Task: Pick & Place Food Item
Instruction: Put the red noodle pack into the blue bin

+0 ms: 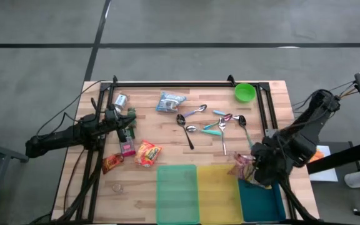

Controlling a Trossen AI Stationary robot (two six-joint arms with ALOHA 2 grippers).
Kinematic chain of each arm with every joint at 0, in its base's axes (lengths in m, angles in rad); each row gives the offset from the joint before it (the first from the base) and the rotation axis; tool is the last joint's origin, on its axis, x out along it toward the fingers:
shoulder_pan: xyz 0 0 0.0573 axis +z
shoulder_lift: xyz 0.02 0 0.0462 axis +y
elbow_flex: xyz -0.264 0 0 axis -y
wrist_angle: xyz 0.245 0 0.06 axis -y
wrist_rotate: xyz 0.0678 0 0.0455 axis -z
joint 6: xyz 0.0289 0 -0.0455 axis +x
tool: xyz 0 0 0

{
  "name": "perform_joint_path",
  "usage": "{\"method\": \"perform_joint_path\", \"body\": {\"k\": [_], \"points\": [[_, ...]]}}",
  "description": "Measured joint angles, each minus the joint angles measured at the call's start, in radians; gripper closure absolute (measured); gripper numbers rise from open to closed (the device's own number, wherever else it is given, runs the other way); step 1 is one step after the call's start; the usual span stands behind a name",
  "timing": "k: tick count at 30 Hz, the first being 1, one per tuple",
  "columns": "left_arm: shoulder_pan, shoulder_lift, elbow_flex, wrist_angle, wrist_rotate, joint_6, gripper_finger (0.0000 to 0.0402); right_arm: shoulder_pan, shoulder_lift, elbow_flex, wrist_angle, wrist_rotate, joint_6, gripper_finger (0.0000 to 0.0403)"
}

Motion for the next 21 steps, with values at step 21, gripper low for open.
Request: {"method": "perform_joint_path", "body": {"k": [21], "points": [[0.0,0.0,0.0,0.0,0.0,0.0,0.0402,0.229,0.291,-0.014,-0.068,-0.227,0.236,0.0379]]}}
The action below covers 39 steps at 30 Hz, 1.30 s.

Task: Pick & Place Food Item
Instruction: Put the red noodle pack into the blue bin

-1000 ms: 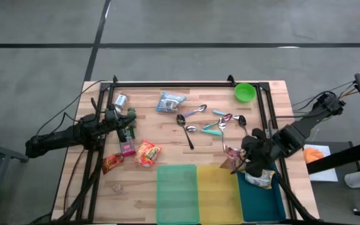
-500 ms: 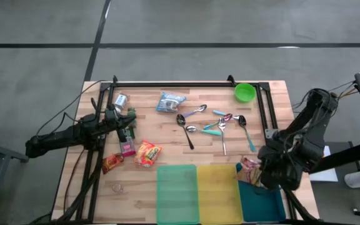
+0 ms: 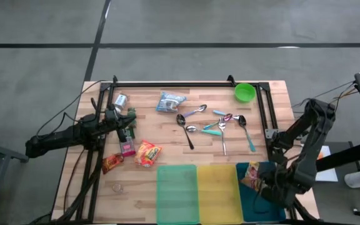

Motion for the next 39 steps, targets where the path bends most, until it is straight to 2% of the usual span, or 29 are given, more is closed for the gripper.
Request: {"method": "perform_joint_path", "body": {"k": [5,12,20,30,39], "points": [[0.0,0.0,0.0,0.0,0.0,0.0,0.0402,0.04,0.052,0.007,-0.002,-0.05,0.025,0.0379],[0.0,0.0,0.0,0.0,0.0,0.0,0.0402,0.113,0.08,0.007,-0.003,-0.004,0.113,0.0379],[0.0,0.0,0.0,0.0,0.0,0.0,0.0402,0.121,0.102,0.006,0.002,0.016,0.16,0.0373],[0.0,0.0,0.0,0.0,0.0,0.0,0.0402,0.122,0.103,0.006,-0.027,0.036,0.193,0.0264],[0.0,0.0,0.0,0.0,0.0,0.0,0.0402,0.121,0.102,0.006,-0.034,0.046,0.197,0.0207]]}}
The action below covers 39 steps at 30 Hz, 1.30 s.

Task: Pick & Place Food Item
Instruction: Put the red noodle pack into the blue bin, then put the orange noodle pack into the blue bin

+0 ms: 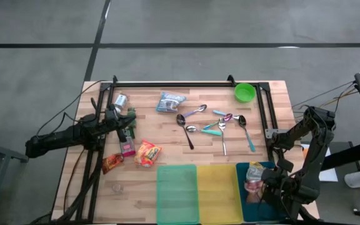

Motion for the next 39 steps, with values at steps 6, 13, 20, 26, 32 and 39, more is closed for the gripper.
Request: {"method": "perform_joint_path", "body": {"k": [6,13,20,26,32,39], "points": [[0.0,0.0,0.0,0.0,0.0,0.0,0.0402,0.0,0.0,0.018,-0.053,0.0,0.001,0.0201],[0.0,0.0,0.0,0.0,0.0,0.0,0.0402,0.0,-0.001,0.086,-0.176,0.117,0.002,0.0201],[0.0,0.0,0.0,0.0,0.0,0.0,0.0402,-0.021,-0.001,0.126,-0.231,0.41,0.04,0.0201],[0.0,0.0,0.0,0.0,0.0,0.0,0.0402,-0.109,-0.013,0.111,-0.23,0.527,0.051,0.0201],[0.0,0.0,0.0,0.0,0.0,0.0,0.0402,-0.239,-0.064,0.082,-0.192,0.63,-0.124,0.0201],[0.0,0.0,0.0,0.0,0.0,0.0,0.0402,-0.448,-0.183,0.034,0.082,0.655,-0.549,0.0202]]}}
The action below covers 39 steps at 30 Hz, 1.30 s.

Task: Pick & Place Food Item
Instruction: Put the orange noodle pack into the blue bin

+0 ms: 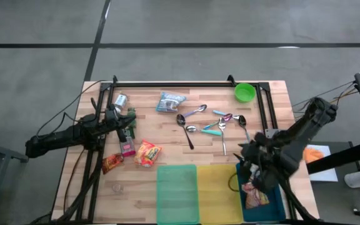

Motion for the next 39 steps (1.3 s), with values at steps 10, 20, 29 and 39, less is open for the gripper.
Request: {"method": "perform_joint_path", "body": {"k": [10,20,29,39], "points": [[0.0,0.0,0.0,0.0,0.0,0.0,0.0402,-0.354,-0.131,-0.198,0.6,-0.192,-0.764,0.0202],[0.0,0.0,0.0,0.0,0.0,0.0,0.0402,-0.651,-0.12,-0.351,1.026,-0.53,-1.136,0.0202],[0.0,0.005,0.0,0.0,0.0,0.0,0.0402,-0.738,0.022,-0.365,1.229,-0.617,-1.29,0.0202],[0.0,0.025,0.0,0.0,0.0,0.0,0.0402,-0.796,0.204,-0.348,1.451,-0.739,-1.374,0.0202]]}}
